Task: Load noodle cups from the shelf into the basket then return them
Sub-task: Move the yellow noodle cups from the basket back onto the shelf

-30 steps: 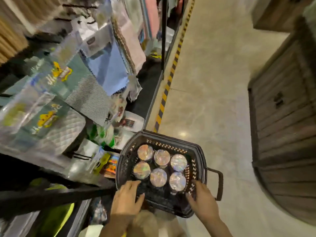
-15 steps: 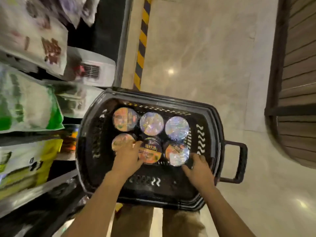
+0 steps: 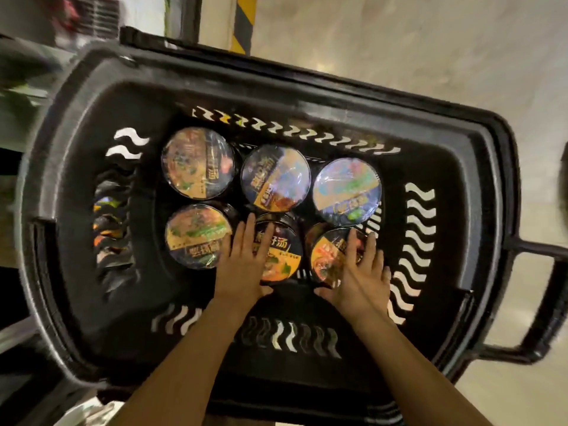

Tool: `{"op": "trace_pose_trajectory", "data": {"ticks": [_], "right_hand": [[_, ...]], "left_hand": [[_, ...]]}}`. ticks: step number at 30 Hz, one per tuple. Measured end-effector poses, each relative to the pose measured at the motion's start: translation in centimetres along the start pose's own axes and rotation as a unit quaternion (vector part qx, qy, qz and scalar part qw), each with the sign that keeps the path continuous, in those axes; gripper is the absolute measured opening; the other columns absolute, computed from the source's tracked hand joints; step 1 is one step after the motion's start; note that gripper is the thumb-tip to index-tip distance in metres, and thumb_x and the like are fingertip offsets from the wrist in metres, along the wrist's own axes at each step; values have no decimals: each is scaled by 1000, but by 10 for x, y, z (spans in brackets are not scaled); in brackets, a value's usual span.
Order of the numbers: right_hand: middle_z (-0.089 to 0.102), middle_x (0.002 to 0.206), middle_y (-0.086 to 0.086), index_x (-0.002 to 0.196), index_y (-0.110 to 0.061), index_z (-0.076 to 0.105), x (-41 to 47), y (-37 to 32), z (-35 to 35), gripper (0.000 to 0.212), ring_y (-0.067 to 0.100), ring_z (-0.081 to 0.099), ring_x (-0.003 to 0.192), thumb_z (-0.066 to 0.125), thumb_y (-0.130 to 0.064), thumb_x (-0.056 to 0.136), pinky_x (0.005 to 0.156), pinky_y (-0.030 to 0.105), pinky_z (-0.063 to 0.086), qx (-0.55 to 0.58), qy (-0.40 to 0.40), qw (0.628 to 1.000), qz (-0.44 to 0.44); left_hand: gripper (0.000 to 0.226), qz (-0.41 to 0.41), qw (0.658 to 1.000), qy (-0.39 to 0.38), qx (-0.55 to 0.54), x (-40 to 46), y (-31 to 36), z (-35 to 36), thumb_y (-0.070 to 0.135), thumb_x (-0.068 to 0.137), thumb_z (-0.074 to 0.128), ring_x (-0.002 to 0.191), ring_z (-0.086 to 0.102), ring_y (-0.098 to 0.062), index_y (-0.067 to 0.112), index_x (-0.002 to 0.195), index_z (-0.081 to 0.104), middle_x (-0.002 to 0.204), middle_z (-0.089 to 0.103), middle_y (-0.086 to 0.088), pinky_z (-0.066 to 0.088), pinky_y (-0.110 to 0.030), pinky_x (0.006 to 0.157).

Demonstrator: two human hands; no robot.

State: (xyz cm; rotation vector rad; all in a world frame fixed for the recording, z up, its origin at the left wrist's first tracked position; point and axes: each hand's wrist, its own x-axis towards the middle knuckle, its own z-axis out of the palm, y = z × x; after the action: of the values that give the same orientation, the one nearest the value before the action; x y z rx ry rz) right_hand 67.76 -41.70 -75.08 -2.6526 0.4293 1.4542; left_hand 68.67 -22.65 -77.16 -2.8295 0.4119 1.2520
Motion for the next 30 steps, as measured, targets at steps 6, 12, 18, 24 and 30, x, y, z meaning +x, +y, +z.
{"op": "trace_pose_trajectory", "data": {"ticks": [6, 12, 18, 24, 30], "right_hand": [[-3, 155, 20, 149, -20, -10, 1, -3, 14, 122, 39, 22, 138, 72, -57, 67, 110, 46, 28, -9, 79, 997, -17], [8, 154, 24, 150, -20, 14, -7, 5, 5, 102, 43, 27, 134, 59, -67, 71, 106, 47, 31, -7, 47, 998, -39], [11, 154, 14, 145, -25, 33, 6, 15, 1, 77, 34, 22, 140, 67, -46, 79, 115, 43, 25, 222, 80, 970, -61], [12, 155, 12, 150, -16, 6, -1, 11, 7, 98, 26, 25, 138, 72, -32, 80, 111, 38, 29, 357, 85, 930, -9], [24, 149, 15, 149, -12, 2, 4, -2, 32, 108, 27, 24, 137, 77, -32, 74, 111, 39, 28, 413, 43, 909, 35]], "left_hand": [[134, 7, 999, 36, -11, 0, 0, 0, 62, 50, 79, 130, 36, -45, 11, 144, -2, 147, 23, -31, 28, -50, 108], [110, 23, 996, 81, -30, 3, -8, 1, 74, 42, 72, 87, 62, -46, 2, 124, 54, 112, 56, -36, 52, -48, 77], [62, 2, 989, 107, -98, 15, -5, -11, 56, 75, 42, 87, 67, -39, 8, 102, 71, 112, 64, -25, 57, -43, 61], [69, -95, 951, 159, -249, -7, 13, -11, 27, 80, 70, 126, 45, -34, 2, 137, 40, 140, 41, -20, 49, -44, 89], [87, -241, 855, 110, -445, -19, 36, 12, 27, 78, 73, 134, 32, -26, 8, 145, 21, 145, 31, -12, 35, -38, 104]]}}
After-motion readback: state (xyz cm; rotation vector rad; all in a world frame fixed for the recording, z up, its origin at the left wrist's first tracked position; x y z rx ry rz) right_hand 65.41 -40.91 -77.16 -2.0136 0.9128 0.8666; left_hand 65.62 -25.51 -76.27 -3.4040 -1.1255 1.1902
